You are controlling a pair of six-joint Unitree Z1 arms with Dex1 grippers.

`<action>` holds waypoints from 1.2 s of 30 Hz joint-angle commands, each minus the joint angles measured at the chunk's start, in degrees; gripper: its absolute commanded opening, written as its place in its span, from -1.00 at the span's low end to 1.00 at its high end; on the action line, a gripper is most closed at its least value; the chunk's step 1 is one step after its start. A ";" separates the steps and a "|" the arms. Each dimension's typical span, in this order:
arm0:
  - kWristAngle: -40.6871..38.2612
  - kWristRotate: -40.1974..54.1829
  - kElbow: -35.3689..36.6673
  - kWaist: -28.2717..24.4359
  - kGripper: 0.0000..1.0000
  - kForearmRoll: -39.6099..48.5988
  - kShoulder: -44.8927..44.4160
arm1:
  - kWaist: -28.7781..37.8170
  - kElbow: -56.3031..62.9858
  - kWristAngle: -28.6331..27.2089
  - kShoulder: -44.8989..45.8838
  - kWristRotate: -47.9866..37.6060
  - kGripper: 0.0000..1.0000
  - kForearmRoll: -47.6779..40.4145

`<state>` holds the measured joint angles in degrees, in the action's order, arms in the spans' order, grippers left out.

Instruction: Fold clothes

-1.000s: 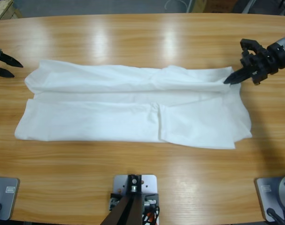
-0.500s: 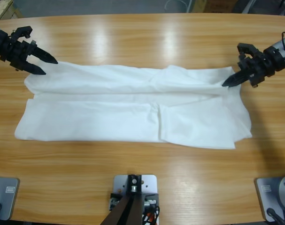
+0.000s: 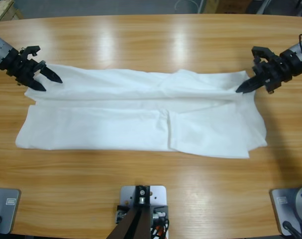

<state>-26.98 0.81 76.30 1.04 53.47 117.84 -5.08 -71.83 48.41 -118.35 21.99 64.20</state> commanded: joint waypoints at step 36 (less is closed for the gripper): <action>2.97 -1.27 -3.61 -2.18 0.81 4.63 -6.22 | -1.56 -3.42 -8.35 -3.00 -4.15 0.87 -11.71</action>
<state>-25.17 -0.08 74.22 -1.80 57.28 111.41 -5.81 -76.02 41.28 -116.91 17.71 54.26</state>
